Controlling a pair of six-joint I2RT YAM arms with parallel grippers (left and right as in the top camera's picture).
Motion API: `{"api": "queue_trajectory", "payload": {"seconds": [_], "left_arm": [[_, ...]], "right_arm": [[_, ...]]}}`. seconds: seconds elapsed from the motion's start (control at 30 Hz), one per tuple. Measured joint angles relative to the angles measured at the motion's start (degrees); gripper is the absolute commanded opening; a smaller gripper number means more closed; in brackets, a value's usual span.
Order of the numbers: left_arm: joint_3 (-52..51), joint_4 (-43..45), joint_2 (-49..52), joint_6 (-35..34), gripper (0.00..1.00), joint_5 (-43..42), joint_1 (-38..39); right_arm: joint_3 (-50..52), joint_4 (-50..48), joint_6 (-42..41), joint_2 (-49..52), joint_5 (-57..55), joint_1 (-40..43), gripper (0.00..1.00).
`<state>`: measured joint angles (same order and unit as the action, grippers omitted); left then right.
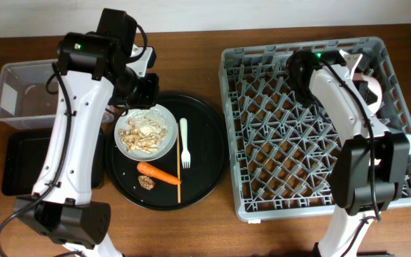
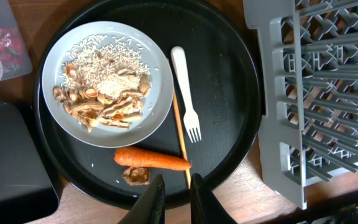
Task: Sort waste into correct bins and load items into the dishwasher rack
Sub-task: 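Carry the pink bowl to the rack's back right corner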
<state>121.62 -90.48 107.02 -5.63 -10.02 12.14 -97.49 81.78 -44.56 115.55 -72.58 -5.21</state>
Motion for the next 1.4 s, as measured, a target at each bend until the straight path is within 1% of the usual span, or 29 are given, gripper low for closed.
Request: {"api": "queue_trajectory", "payload": {"seconds": [0.03, 0.07, 0.1, 0.17, 0.33, 0.47, 0.53, 0.6, 0.63, 0.67, 0.7, 0.73, 0.87, 0.97, 1.13, 1.17, 1.2, 1.23, 1.27, 1.33, 1.4], "left_arm": [[0.0, 0.0, 0.0, 0.0, 0.15, 0.0, 0.0], [0.0, 0.0, 0.0, 0.0, 0.15, 0.0, 0.0], [0.0, -0.1, 0.0, 0.0, 0.15, 0.0, 0.0], [0.0, -0.2, 0.0, 0.0, 0.15, 0.0, 0.0], [0.0, -0.2, 0.0, 0.0, 0.15, 0.0, 0.0], [0.0, -0.2, 0.0, 0.0, 0.15, 0.0, 0.0], [0.0, -0.1, 0.0, 0.0, 0.15, 0.0, 0.0], [0.0, -0.2, 0.0, 0.0, 0.15, 0.0, 0.0], [0.0, -0.2, 0.0, 0.0, 0.15, 0.0, 0.0], [0.0, -0.2, 0.0, 0.0, 0.15, 0.0, 0.0], [0.0, -0.2, 0.0, 0.0, 0.15, 0.0, 0.0], [0.0, 0.0, 0.0, 0.0, 0.15, 0.0, 0.0], [0.0, 0.5, 0.0, 0.0, 0.15, 0.0, 0.0], [0.0, 0.8, 0.0, 0.0, 0.15, 0.0, 0.0], [0.0, 0.9, 0.0, 0.0, 0.16, 0.0, 0.0], [0.0, 0.9, 0.0, 0.0, 0.16, 0.0, 0.0], [0.0, 0.9, 0.0, 0.0, 0.16, 0.0, 0.0], [0.0, 0.9, 0.0, 0.0, 0.16, 0.0, 0.0], [0.0, 0.9, 0.0, 0.0, 0.16, 0.0, 0.0], [0.0, 0.9, 0.0, 0.0, 0.16, 0.0, 0.0], [0.0, 0.8, 0.0, 0.0, 0.16, 0.0, 0.0]], "right_arm": [[0.1, -2.3, 0.2, 0.0, -0.8, 0.2, 0.04], [0.2, -7.6, 2.4, 0.0, -1.9, 0.8, 0.04], [0.2, -10.5, 4.3, 0.0, -2.3, 1.3, 0.04], [0.2, -14.0, 8.6, 0.0, -3.0, 1.9, 0.04], [0.2, -14.5, 11.2, 3.6, -3.5, 2.0, 0.04], [0.2, -14.2, 11.4, 5.6, -3.3, 2.0, 0.04], [0.2, -13.9, 11.4, 5.6, -2.8, 1.6, 0.06], [0.2, -13.1, 11.3, 5.6, -1.4, 1.2, 0.13], [0.1, -12.0, 11.3, 5.5, 0.5, 1.1, 0.22], [0.0, -11.1, 11.1, 5.5, 2.7, 1.1, 0.35], [-0.1, -9.6, 11.0, 5.5, 6.3, 1.0, 0.40], [-0.1, -7.7, 11.1, 5.5, 11.6, 0.7, 0.43], [0.0, -3.7, 11.7, 5.7, 23.1, -0.2, 0.45], [0.0, -0.7, 11.7, 5.7, 27.9, -0.2, 0.45], [0.0, 0.2, 10.8, 5.7, 29.2, -0.1, 0.45], [0.0, 0.1, 10.2, 5.5, 29.5, -0.1, 0.42], [0.0, -0.3, 9.6, 4.2, 30.8, 0.2, 0.38], [-0.2, -1.3, 9.9, 2.9, 32.3, 0.6, 0.20], [-1.8, -4.8, 13.3, -0.2, 36.8, 2.4, 0.04], [-5.4, -7.5, 18.4, -4.2, 43.8, 6.5, 0.04], [-7.6, -10.1, 20.9, -5.6, 49.3, 11.9, 0.04]]}}
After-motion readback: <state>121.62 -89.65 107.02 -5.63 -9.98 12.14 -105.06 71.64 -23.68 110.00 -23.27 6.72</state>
